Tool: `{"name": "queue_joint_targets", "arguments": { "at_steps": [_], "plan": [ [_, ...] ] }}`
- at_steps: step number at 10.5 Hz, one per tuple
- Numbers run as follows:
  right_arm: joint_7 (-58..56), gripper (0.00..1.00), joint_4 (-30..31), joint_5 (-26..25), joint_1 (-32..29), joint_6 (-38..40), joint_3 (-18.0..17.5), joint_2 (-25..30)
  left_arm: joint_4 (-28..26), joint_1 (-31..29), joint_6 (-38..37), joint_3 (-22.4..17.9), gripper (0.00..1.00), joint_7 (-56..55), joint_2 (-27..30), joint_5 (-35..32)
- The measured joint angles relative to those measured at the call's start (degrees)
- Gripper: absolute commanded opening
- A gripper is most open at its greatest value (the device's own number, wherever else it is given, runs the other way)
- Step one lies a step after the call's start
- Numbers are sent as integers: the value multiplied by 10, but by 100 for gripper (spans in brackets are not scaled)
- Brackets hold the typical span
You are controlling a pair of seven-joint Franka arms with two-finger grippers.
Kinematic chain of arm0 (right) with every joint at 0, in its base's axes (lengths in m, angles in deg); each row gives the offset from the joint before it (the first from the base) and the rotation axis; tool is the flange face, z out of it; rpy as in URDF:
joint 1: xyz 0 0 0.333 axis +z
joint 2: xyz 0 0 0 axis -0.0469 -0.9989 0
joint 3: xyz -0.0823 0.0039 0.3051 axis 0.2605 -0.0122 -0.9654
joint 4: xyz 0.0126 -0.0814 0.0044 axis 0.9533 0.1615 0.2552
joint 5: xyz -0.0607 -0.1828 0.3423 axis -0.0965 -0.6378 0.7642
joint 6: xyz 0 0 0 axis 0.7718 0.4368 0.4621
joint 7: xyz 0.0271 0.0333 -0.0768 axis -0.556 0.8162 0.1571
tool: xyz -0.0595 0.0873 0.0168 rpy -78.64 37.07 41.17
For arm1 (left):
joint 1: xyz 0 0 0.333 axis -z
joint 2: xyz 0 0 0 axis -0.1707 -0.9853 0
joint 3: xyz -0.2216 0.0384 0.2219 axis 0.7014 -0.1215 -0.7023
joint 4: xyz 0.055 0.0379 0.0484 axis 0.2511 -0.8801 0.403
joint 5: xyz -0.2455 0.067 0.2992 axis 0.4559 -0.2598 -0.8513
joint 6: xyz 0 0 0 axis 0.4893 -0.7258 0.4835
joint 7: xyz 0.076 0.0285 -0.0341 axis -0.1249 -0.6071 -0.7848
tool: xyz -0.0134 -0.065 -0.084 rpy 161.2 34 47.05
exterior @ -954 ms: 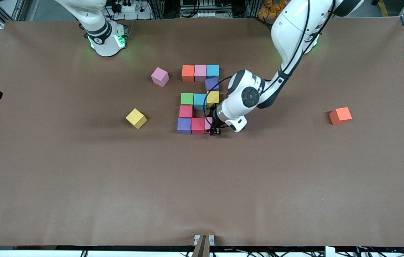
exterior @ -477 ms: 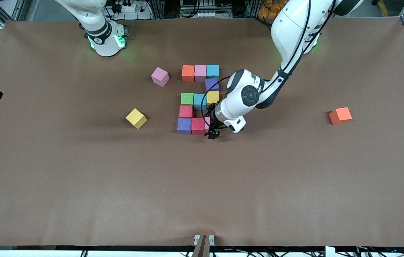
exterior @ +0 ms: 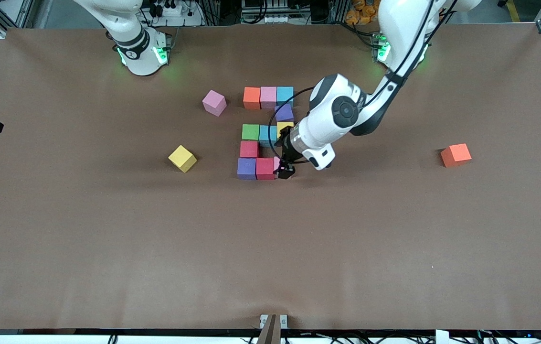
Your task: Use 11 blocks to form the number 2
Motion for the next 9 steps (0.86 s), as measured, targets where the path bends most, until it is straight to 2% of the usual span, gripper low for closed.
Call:
{"name": "queue_joint_targets", "arguments": {
  "at_steps": [3,6,9],
  "plan": [
    [2,100,0,0,0,0,0,0,1,-45,-64,-1,100,17,48,-80],
    [2,100,0,-4,4,0,-6,-3,2,-116,-116,-4,100,165,84,-102],
    [2,100,0,-8,20,1,-10,-15,28,-171,-210,-5,100,323,102,-162]
  ]
}}
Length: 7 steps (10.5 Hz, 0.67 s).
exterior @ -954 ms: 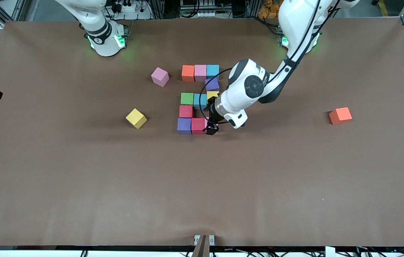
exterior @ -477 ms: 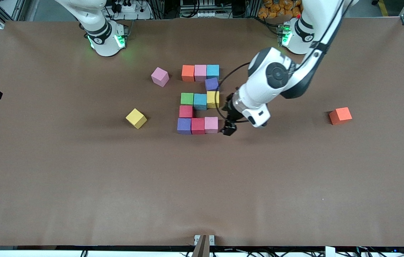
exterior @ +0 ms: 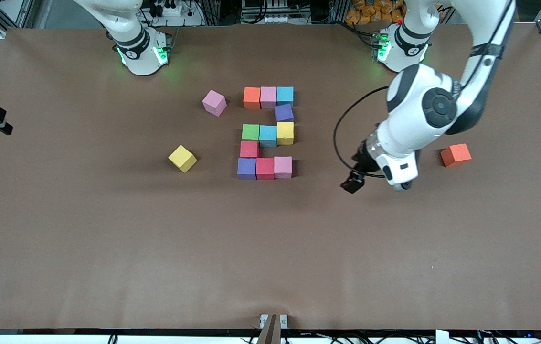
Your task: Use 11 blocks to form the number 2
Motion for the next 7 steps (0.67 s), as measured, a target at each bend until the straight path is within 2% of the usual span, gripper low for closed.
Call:
{"name": "queue_joint_targets", "arguments": {
  "at_steps": [3,7],
  "plan": [
    [0,100,0,-2,16,0,0,-18,49,-50,-48,-1,100,131,8,-27],
    [0,100,-5,-2,25,0,0,-19,98,-69,-124,-1,100,263,8,-152]
  ]
}}
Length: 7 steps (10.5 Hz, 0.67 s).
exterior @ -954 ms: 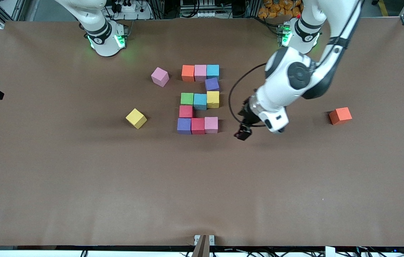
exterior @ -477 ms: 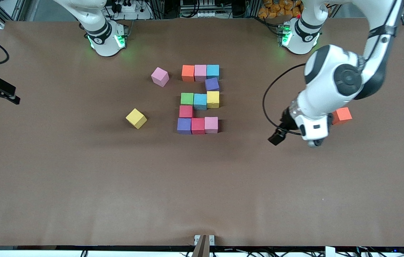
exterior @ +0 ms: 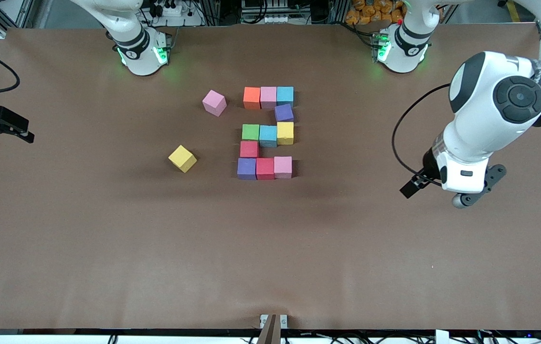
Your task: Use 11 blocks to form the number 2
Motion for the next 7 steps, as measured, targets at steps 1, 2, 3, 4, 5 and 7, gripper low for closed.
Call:
{"name": "queue_joint_targets", "arguments": {
  "at_steps": [1,2,3,4,5,7],
  "plan": [
    [0,100,-1,0,4,0,0,0,12,-4,-16,0,100,24,0,-12],
    [0,100,-2,-1,5,0,0,0,26,-13,-36,0,100,52,0,-14],
    [0,100,-2,-1,5,0,0,0,39,-25,-63,-1,100,82,0,-14],
    [0,100,-2,-1,5,0,0,0,52,-39,-88,-1,100,110,0,-14],
    [0,100,-2,-1,6,0,0,0,64,-51,-107,-1,100,141,0,-14],
    [0,100,-2,-1,7,0,0,0,88,-69,-143,0,100,193,0,-14]
  ]
}}
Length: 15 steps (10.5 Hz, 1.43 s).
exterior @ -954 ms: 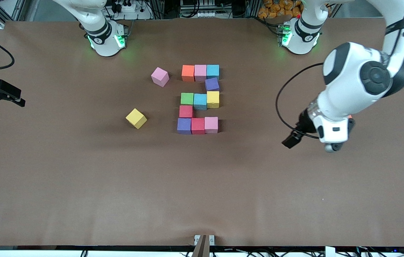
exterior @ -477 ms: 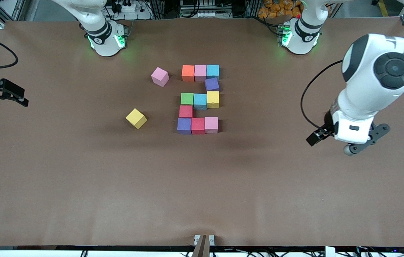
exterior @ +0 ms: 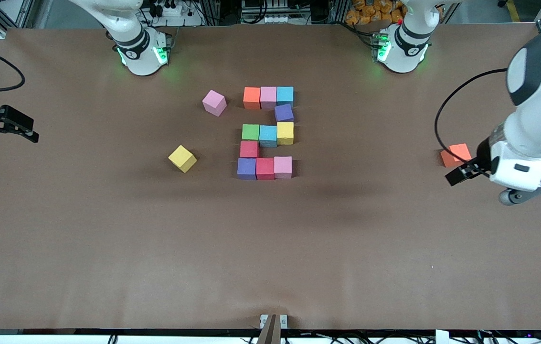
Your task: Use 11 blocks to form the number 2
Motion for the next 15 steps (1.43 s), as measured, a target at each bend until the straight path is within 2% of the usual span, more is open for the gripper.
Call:
{"name": "queue_joint_targets", "arguments": {
  "at_steps": [4,6,8,10,11,15],
  "plan": [
    [0,100,0,0,2,0,0,0,23,-15,-58,2,100,64,15,2],
    [0,100,-1,-2,12,0,2,0,25,-30,-63,-3,100,186,39,21],
    [0,100,-1,-6,28,0,16,0,19,-24,-69,-48,100,257,68,69],
    [0,100,-1,-14,80,-1,69,-1,-23,23,-70,-112,100,274,114,98],
    [0,100,-1,-16,95,-1,82,-1,-48,51,-68,-135,100,274,137,99],
    [1,100,-3,-16,95,-1,91,-2,-80,106,-61,-176,100,272,168,99]
  ]
}}
